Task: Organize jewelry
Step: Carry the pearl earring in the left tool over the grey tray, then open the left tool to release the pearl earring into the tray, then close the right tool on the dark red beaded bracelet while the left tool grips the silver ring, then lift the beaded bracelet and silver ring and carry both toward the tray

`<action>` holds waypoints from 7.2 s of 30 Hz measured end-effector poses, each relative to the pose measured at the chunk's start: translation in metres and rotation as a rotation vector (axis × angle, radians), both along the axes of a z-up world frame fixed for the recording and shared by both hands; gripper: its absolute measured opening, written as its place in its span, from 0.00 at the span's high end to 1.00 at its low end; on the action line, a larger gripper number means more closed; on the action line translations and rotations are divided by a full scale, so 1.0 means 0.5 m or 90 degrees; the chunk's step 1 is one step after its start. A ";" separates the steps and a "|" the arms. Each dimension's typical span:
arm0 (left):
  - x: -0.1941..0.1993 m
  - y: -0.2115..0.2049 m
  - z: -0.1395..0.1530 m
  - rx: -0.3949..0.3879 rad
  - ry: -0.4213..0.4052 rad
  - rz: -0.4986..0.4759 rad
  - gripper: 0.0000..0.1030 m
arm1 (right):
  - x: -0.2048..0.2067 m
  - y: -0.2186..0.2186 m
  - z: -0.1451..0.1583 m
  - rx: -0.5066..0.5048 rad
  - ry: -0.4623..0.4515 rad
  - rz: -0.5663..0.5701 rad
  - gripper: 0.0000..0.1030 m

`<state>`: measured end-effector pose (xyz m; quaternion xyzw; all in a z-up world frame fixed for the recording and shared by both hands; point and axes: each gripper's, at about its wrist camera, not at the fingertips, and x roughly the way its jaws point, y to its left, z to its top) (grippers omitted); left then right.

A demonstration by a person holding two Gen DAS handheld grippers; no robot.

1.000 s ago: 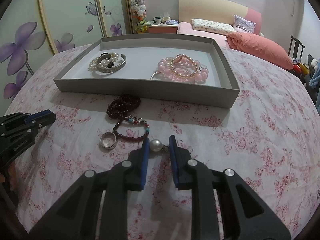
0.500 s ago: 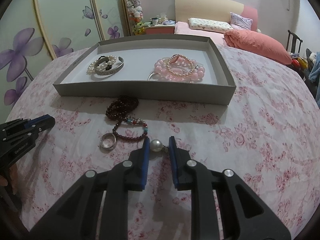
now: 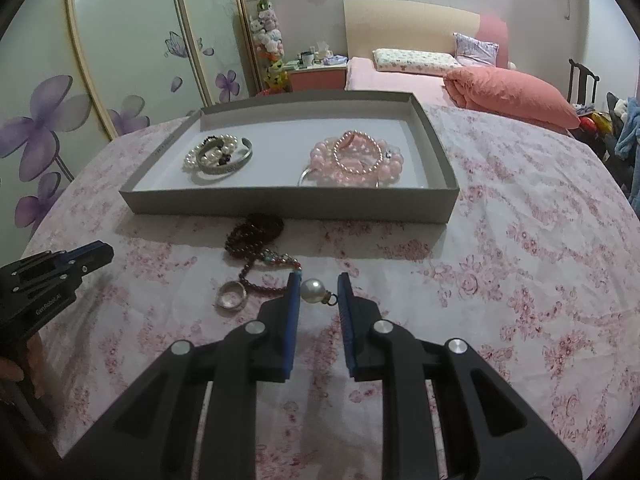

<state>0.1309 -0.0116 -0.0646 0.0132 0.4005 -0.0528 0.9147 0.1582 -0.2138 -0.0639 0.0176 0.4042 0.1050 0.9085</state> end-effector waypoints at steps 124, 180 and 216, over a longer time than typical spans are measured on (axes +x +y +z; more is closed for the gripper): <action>0.069 -0.052 0.064 -0.042 -0.117 -0.028 0.63 | 0.111 0.006 0.025 0.059 -0.001 -0.005 0.67; 0.037 -0.271 -0.044 0.035 0.035 -0.173 0.62 | -0.015 -0.096 -0.043 0.075 0.073 -0.071 0.89; 0.026 -0.065 -0.034 0.030 0.038 -0.049 0.67 | -0.015 0.023 -0.042 0.020 0.058 0.025 0.86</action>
